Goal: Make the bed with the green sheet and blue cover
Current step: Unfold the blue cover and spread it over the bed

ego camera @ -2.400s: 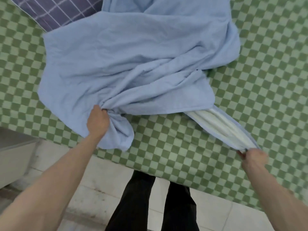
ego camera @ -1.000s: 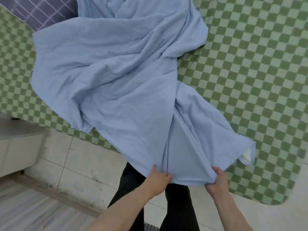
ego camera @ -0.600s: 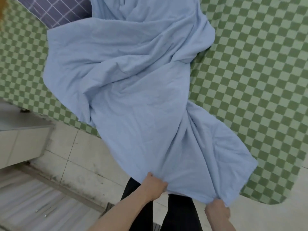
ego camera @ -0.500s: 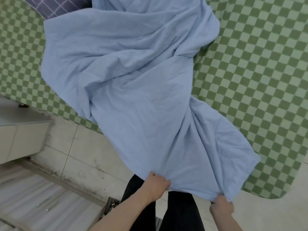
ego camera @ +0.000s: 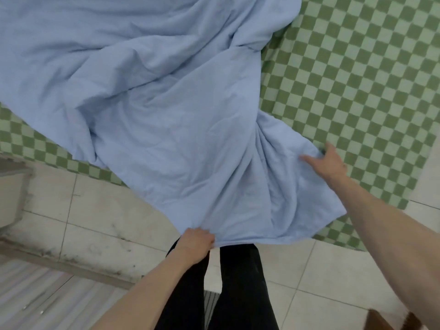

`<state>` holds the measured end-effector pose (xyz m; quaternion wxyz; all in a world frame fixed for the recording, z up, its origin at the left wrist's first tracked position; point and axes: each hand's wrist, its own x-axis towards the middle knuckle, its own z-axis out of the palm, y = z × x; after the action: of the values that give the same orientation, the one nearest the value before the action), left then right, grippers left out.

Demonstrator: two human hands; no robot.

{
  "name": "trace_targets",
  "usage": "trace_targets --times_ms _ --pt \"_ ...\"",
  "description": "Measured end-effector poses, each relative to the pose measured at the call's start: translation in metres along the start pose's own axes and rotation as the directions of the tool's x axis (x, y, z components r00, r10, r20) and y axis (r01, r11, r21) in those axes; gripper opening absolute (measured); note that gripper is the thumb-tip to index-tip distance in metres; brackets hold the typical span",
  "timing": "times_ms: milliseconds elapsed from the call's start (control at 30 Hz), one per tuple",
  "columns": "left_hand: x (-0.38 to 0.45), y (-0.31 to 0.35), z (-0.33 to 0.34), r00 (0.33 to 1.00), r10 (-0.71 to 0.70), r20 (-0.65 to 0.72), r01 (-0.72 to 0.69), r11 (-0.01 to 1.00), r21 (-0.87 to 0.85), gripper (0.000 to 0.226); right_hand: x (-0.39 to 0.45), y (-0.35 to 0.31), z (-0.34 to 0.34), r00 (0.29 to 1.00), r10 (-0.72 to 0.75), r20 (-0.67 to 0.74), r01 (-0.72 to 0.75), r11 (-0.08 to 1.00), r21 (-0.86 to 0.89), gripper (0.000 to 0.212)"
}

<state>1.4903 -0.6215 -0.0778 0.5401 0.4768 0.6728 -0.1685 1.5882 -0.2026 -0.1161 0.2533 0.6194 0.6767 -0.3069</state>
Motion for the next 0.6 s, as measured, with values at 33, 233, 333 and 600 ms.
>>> trace_targets --times_ms 33,233,333,600 --pt "0.002 -0.006 -0.003 1.000 -0.008 0.009 0.008 1.000 -0.019 0.030 0.005 -0.014 0.005 0.997 0.006 0.081 -0.011 0.998 0.062 0.106" --pt "0.015 -0.027 -0.028 0.997 -0.073 0.026 0.076 0.983 -0.167 0.031 -0.075 -0.039 0.079 0.927 -0.293 0.234 0.335 0.927 -0.167 0.029" --pt "0.017 -0.023 -0.050 0.969 -0.207 -0.133 0.152 0.928 -0.339 0.041 -0.118 -0.006 0.082 0.914 -0.369 0.169 0.398 0.896 -0.198 0.018" --pt "0.046 0.034 -0.129 0.904 -0.284 -0.319 0.139 0.902 -0.410 0.055 -0.086 0.129 -0.085 0.648 0.586 -0.487 -0.261 0.771 0.582 0.023"
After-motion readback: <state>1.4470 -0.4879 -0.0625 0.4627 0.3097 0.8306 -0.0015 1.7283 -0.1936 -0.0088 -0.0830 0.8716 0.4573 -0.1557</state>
